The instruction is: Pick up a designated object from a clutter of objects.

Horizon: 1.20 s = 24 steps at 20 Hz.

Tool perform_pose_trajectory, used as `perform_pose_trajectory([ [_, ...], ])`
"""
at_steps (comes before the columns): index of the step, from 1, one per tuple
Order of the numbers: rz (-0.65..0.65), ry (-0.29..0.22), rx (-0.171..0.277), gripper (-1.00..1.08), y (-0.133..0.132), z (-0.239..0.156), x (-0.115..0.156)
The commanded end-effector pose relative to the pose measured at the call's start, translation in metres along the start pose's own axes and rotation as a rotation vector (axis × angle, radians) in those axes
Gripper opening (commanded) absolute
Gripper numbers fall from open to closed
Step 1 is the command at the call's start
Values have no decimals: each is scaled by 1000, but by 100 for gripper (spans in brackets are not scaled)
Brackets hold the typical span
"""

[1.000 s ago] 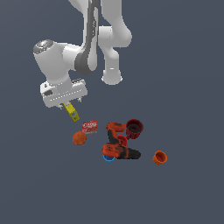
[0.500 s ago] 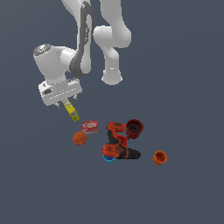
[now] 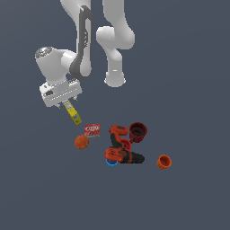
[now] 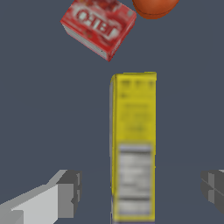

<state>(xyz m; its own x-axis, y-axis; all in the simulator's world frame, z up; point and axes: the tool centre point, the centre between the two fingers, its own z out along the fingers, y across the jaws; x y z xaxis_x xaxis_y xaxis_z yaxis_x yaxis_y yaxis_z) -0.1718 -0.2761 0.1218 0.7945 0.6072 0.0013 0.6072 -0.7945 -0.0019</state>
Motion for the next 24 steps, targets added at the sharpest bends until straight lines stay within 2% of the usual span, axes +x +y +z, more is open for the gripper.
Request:
perform_pose_trajectory([
  [1,-9,-1,-2,100,0,2,-4],
  [9,-10,-2,-2,100,-1,6,-5],
  [24,-12,-2,-2,100,-1,52,-5],
])
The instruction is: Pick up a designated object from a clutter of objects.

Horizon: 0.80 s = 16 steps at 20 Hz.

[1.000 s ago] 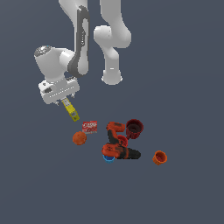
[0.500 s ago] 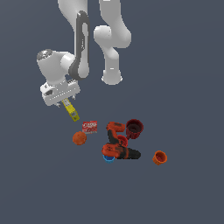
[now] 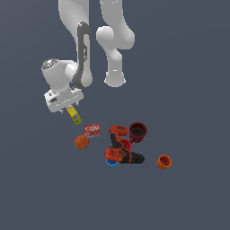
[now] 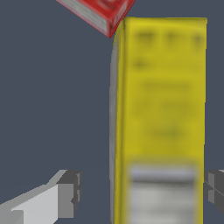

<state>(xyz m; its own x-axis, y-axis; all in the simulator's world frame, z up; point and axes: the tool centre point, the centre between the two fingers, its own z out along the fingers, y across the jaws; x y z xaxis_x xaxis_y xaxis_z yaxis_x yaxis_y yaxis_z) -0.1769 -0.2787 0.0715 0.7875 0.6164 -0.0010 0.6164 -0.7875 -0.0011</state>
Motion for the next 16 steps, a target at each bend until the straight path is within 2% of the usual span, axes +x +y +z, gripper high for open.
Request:
perform_pose_trajectory([
  [1,0,1,-1,100,1,2,0],
  [2,0,1,-1,-100,1,2,0],
  [16,0,1,-2,-100,1,-3,2],
])
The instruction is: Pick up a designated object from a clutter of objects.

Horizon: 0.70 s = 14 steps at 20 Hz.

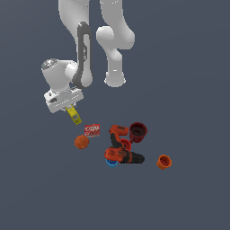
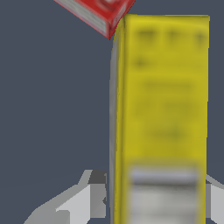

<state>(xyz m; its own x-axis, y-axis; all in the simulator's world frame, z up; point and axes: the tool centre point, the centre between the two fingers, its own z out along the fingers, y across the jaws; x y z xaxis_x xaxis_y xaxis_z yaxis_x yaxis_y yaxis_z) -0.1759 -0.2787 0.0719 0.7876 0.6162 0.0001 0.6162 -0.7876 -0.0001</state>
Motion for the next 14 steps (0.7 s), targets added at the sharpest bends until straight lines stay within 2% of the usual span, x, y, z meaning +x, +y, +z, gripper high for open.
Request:
perform_pose_trajectory([
  [1,0,0,-1,-100,1,-4,2],
  [7,0,-1,-1,-100,2,-28,10],
  [14,2,-4,-2,-100,6,-76,28],
])
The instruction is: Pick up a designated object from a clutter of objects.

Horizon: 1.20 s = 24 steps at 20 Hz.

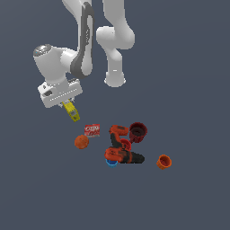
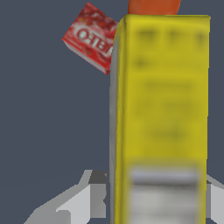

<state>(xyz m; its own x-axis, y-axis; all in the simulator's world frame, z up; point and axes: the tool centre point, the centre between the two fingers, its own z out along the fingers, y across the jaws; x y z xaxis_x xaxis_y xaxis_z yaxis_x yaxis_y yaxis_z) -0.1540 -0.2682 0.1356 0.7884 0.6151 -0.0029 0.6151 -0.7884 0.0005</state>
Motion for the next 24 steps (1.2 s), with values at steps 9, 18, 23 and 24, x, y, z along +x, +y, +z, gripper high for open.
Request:
perform_pose_trajectory([
  [9,2,-4,-2,-100,8,-93,34],
  [18,1,-2,-2,-100,15,-178,67],
  [23,-1,0,-1,-100,20,-220,85],
  [24,-1,0,-1,-100,20,-228,88],
])
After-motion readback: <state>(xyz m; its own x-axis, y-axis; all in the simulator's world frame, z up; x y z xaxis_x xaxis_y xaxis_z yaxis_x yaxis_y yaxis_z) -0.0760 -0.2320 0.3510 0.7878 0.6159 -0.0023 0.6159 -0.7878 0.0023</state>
